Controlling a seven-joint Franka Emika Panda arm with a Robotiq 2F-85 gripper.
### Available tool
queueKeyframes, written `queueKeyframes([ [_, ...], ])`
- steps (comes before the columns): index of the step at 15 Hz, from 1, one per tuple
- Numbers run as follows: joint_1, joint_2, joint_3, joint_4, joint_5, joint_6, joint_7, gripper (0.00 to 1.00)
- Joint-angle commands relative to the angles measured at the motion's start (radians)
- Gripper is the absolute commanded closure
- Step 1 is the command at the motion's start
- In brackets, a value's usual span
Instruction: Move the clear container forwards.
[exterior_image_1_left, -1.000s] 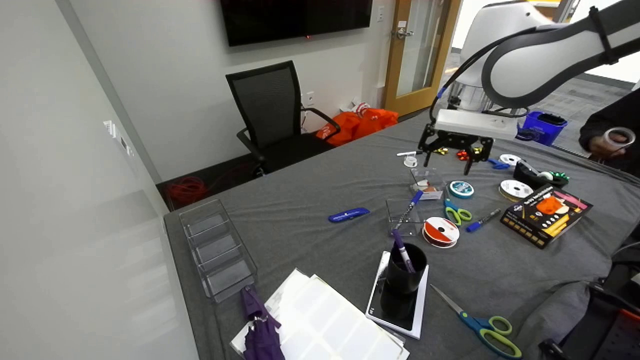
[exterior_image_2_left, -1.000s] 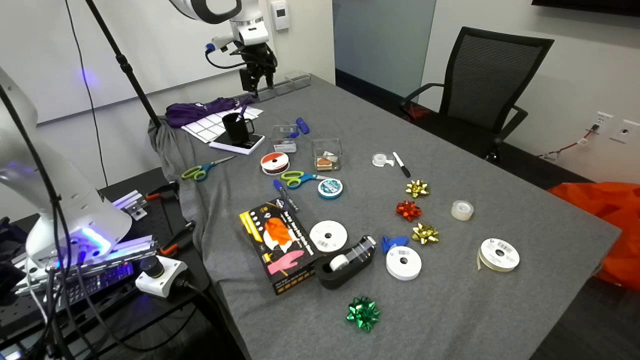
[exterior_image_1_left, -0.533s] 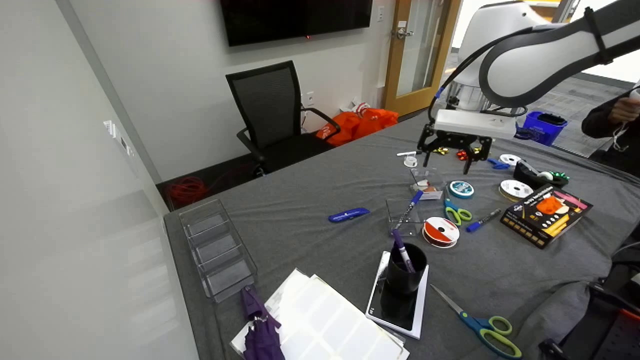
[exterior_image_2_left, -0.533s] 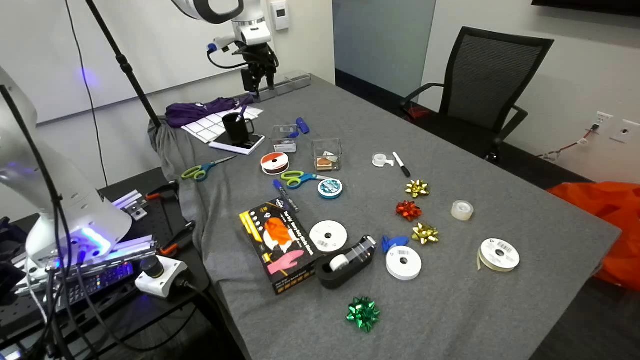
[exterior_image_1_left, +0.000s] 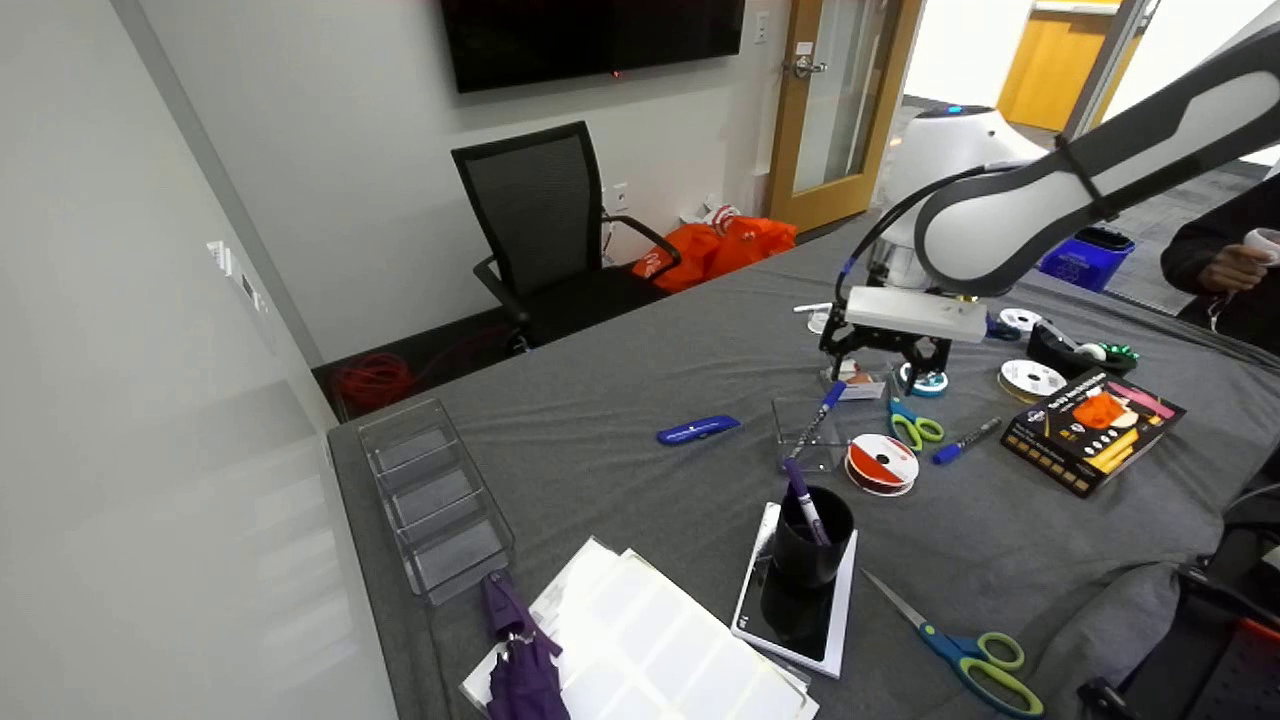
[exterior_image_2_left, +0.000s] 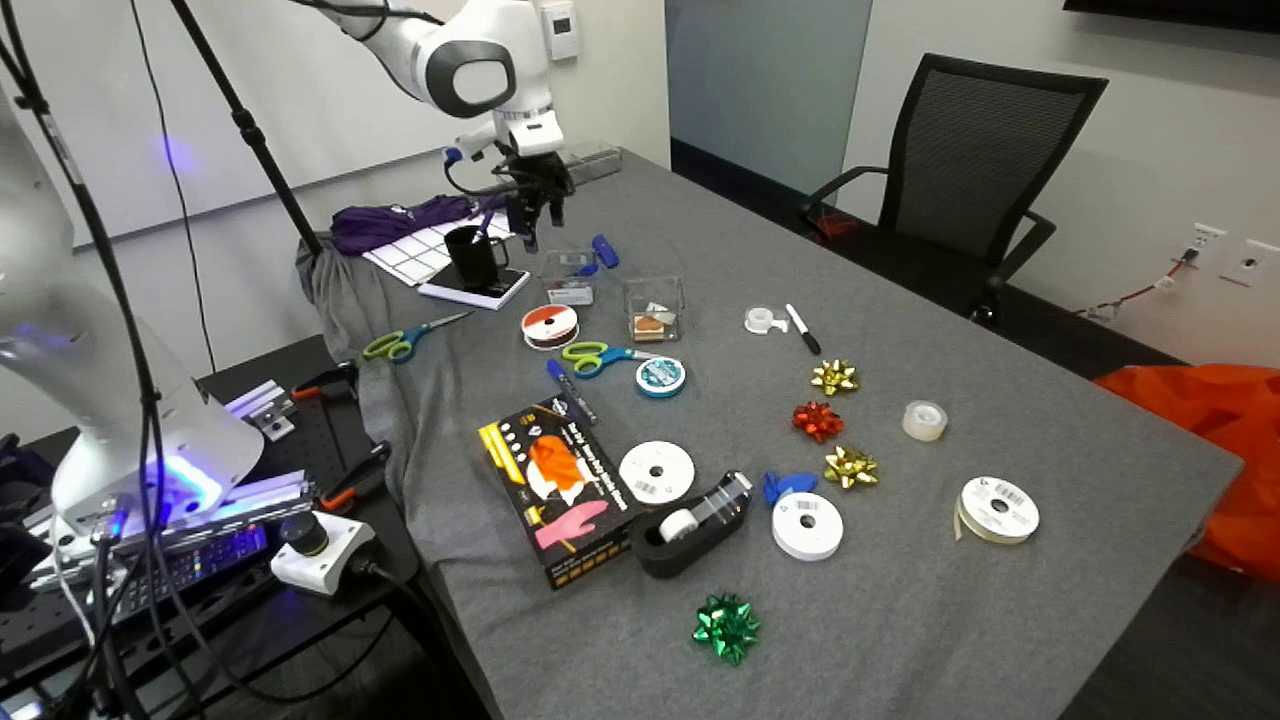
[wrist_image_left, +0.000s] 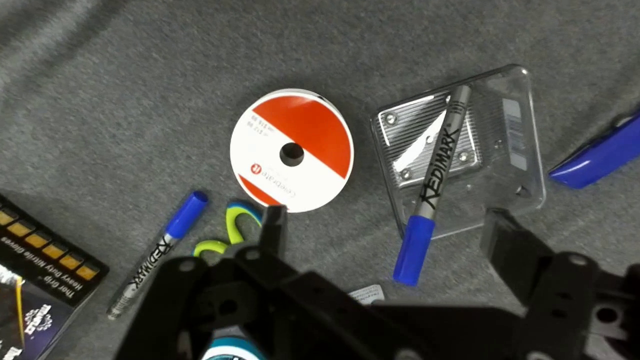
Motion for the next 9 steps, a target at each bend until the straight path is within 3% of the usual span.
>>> queueKeyframes([
  [1,0.03,0.091,-0.026,0.011,0.01,0.071,-0.07,0.0],
  [9,0.079,0.203,-0.049,0.011,0.019,0.162,-0.145,0.0],
])
